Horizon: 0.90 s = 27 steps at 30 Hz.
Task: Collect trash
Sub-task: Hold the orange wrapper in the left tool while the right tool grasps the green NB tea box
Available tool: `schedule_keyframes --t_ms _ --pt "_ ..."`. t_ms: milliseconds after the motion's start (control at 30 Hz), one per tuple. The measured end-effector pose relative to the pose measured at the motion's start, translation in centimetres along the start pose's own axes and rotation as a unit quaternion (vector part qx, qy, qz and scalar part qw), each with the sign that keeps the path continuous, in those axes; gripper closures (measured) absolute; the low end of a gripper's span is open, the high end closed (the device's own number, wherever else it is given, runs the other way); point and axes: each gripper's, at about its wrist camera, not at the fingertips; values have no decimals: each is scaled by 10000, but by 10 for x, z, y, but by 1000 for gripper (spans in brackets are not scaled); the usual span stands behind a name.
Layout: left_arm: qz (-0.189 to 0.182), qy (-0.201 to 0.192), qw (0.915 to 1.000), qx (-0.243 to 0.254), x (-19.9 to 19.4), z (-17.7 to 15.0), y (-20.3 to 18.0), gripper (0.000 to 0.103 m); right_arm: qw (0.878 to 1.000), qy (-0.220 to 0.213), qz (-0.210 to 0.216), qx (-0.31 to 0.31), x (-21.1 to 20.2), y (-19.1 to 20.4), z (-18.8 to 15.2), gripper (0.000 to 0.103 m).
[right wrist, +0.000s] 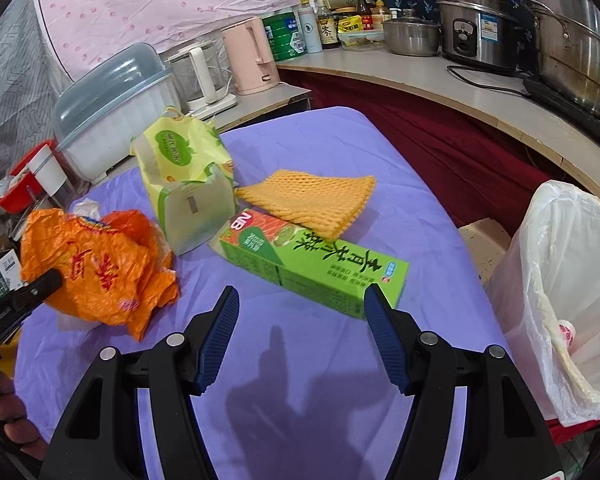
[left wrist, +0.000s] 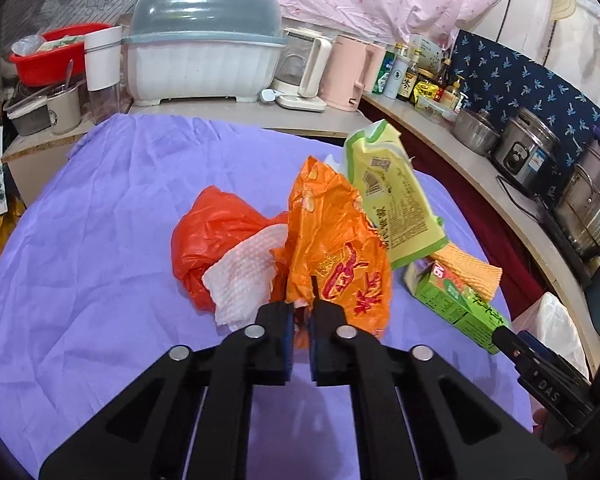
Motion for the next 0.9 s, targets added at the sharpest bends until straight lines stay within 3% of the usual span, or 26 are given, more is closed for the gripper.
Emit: schedule_keyframes --t_ms 267,500,800,900 --pt "-310 -28 9995 70 -18 -4 -21 98 9998 66 109 -148 23 -15 18 40" --pt "-331 91 9994 47 -8 -4 -33 98 9978 286 466 -383 47 -14 33 39" --pt "-277 218 9994 29 3 -7 -39 98 9944 324 523 -858 61 -7 36 36" --pt "-275 235 9993 48 3 -9 -42 98 9919 529 788 -838 71 -10 38 36"
Point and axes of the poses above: each gripper's, at about its wrist camera, not at the fingertips, and x roughly the way its jaws point, y to its left, z to its top, and after that the axes turned 6 degrees about -x, right-handed
